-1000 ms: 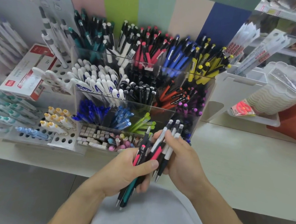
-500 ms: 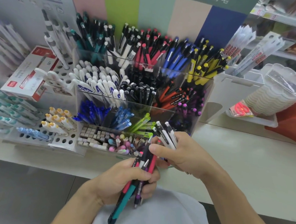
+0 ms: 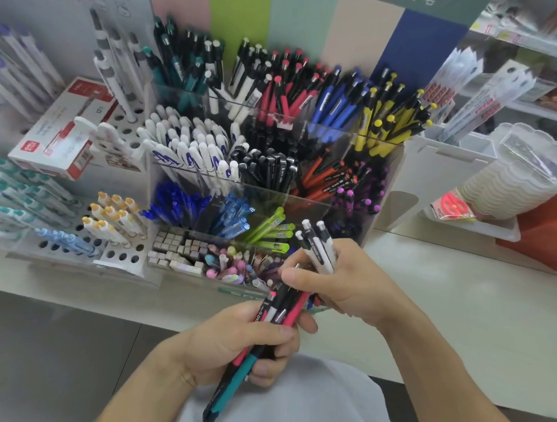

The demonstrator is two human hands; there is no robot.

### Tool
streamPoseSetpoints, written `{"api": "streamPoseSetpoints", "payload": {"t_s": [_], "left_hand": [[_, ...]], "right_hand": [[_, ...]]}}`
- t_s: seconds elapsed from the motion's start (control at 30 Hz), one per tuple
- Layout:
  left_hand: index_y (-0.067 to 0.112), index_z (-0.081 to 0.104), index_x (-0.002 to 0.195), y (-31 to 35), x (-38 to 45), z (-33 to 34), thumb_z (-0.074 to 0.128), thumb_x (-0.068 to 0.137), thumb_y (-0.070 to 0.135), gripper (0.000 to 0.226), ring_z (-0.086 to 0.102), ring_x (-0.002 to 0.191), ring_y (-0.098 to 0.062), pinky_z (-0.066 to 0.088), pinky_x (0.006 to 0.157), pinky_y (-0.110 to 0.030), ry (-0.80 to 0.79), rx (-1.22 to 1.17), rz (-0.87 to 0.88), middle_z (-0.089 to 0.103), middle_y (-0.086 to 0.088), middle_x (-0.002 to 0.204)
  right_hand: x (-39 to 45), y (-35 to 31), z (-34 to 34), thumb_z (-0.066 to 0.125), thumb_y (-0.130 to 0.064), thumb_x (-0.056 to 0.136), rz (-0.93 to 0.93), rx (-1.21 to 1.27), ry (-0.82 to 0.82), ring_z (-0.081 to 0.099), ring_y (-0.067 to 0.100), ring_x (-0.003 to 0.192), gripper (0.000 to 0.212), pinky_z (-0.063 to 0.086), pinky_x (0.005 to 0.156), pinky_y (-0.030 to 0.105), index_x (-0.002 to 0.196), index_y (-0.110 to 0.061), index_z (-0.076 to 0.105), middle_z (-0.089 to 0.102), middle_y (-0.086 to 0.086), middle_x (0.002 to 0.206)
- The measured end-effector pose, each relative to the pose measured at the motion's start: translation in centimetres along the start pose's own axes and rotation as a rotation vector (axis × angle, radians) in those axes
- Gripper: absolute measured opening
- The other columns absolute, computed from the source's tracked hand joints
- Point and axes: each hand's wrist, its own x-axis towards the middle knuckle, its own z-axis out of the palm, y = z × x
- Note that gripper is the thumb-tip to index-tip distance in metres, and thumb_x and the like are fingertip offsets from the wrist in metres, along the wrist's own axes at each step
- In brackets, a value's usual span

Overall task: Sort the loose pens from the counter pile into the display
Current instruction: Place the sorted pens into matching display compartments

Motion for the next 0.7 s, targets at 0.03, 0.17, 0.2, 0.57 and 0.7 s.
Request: {"api": "streamPoseSetpoints", "payload": {"t_s": [0.03,0.17,0.2,0.57,0.7], "left_hand": [[0.010,0.064,0.118,-0.1,0.0,0.0,0.060,0.095,0.015,0.024,0.038,0.055,-0.016,0.029,0.052,-0.028,0.012,0.006,-0.003,0.043,-0.007,0.078],[0.007,0.066,0.115,-0.4,-0.6,-0.4,0.058,0.096,0.013,0.021,0.039,0.052,-0.016,0.033,0.049,-0.026,0.085,-0.034,0.031,0.041,-0.007,0.075],[0.004,0.064,0.112,-0.5,-0.7,-0.5,0.061,0.094,0.016,0.022,0.040,0.050,-0.015,0.033,0.047,-0.025,0.133,-0.044,0.053,0.041,-0.007,0.074],[-0.005,0.065,0.094,1.7,-0.1,0.2,0.067,0.081,0.021,0.030,0.035,0.031,-0.007,0.032,0.032,-0.018,0.783,-0.078,0.629,0.063,-0.003,0.055],[0.001,0.064,0.079,3.9,-1.0,-0.6,0.070,0.079,0.025,0.025,0.032,0.031,-0.009,0.030,0.035,-0.018,0.724,0.074,0.658,0.045,-0.007,0.046]], "right_hand": [[0.0,-0.1,-0.1,0.073,-0.014,0.092,-0.002,0.029,0.042,0.039,0.003,0.039,0.013,0.031,0.042,0.013,0.088,-0.002,0.072,0.052,-0.005,0.052],[-0.3,0.2,-1.1,0.069,-0.025,0.093,-0.057,0.225,0.342,0.028,0.014,0.041,0.018,0.026,0.039,0.022,0.087,-0.008,0.071,0.044,-0.007,0.048],[-0.5,0.3,-1.6,0.067,-0.029,0.093,-0.092,0.328,0.445,0.027,0.013,0.040,0.021,0.026,0.038,0.022,0.086,-0.009,0.070,0.040,-0.007,0.048],[-3.4,1.3,1.6,0.073,-0.040,0.083,0.072,0.193,0.439,0.029,0.019,0.038,0.027,0.029,0.046,0.032,0.062,-0.024,0.069,0.040,0.005,0.042],[-3.6,1.5,0.5,0.074,-0.027,0.091,0.155,-0.050,0.096,0.042,0.009,0.045,0.021,0.035,0.049,0.022,0.079,-0.010,0.069,0.052,-0.008,0.048]]}}
